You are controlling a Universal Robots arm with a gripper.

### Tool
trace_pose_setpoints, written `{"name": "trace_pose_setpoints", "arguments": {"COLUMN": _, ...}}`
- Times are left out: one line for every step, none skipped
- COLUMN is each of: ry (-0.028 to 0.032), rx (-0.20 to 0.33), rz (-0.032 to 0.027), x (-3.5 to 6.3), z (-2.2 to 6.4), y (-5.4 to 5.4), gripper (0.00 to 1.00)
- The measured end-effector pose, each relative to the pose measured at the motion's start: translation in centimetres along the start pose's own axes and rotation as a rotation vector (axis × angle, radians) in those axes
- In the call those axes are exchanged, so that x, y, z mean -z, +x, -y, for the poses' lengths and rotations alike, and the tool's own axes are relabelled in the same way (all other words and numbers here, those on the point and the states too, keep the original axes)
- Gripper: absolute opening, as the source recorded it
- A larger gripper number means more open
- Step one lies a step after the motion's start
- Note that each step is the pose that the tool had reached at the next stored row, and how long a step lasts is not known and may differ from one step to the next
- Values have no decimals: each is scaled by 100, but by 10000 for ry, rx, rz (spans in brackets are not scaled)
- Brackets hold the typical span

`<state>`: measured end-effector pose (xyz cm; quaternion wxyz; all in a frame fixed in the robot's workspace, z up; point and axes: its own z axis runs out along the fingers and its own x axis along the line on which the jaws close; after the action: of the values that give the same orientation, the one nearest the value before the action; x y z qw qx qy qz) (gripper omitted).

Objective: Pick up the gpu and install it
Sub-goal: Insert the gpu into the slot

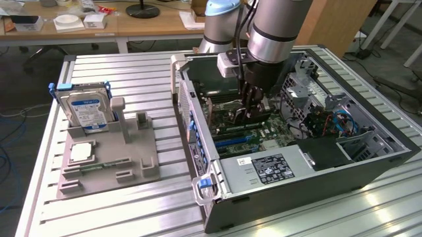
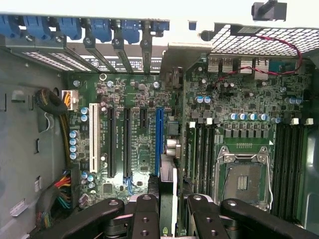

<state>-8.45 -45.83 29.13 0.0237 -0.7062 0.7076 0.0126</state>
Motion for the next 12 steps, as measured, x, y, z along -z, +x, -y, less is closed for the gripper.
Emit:
{"name": "trace_pose_setpoints", "arguments": {"ry": 0, "rx": 1, "rz": 0, "x": -5, "z": -2, "y": 1, "gripper": 27}}
{"name": "trace_pose_setpoints", "arguments": {"ry": -1, "rx": 2, "rz": -2, "x": -8, "z": -3, "y": 5, "gripper": 27}}
{"name": "trace_pose_setpoints", "arguments": {"ry": -1, "rx": 0, "rz": 0, "x": -11, "z": -4, "y": 11, "gripper": 27}}
{"name": "trace_pose_setpoints", "arguments": {"ry": -1, "rx": 1, "rz": 0, "x": -15, "z": -5, "y": 18, "gripper": 27}}
{"name": "trace_pose_setpoints", "arguments": {"ry": -1, "rx": 0, "rz": 0, "x": -18, "z": -5, "y": 25, "gripper": 27}}
{"name": "trace_pose_setpoints", "arguments": {"ry": -1, "rx": -1, "rz": 0, "x": -22, "z": -6, "y": 32, "gripper": 27}}
{"name": "trace_pose_setpoints", "arguments": {"ry": 0, "rx": -1, "rz": 0, "x": -28, "z": -7, "y": 37, "gripper": 27}}
{"name": "trace_pose_setpoints", "arguments": {"ry": 1, "rx": -1, "rz": 2, "x": -34, "z": -7, "y": 42, "gripper": 27}}
{"name": "trace_pose_setpoints", "arguments": {"ry": 0, "rx": 0, "rz": 2, "x": -39, "z": -7, "y": 47, "gripper": 27}}
{"name": "trace_pose_setpoints", "arguments": {"ry": 0, "rx": 0, "rz": 0, "x": -44, "z": -8, "y": 51, "gripper": 27}}
{"name": "trace_pose_setpoints", "arguments": {"ry": 0, "rx": 0, "rz": 1, "x": -49, "z": -8, "y": 55, "gripper": 27}}
{"name": "trace_pose_setpoints", "arguments": {"ry": 0, "rx": 0, "rz": 1, "x": -55, "z": -8, "y": 59, "gripper": 27}}
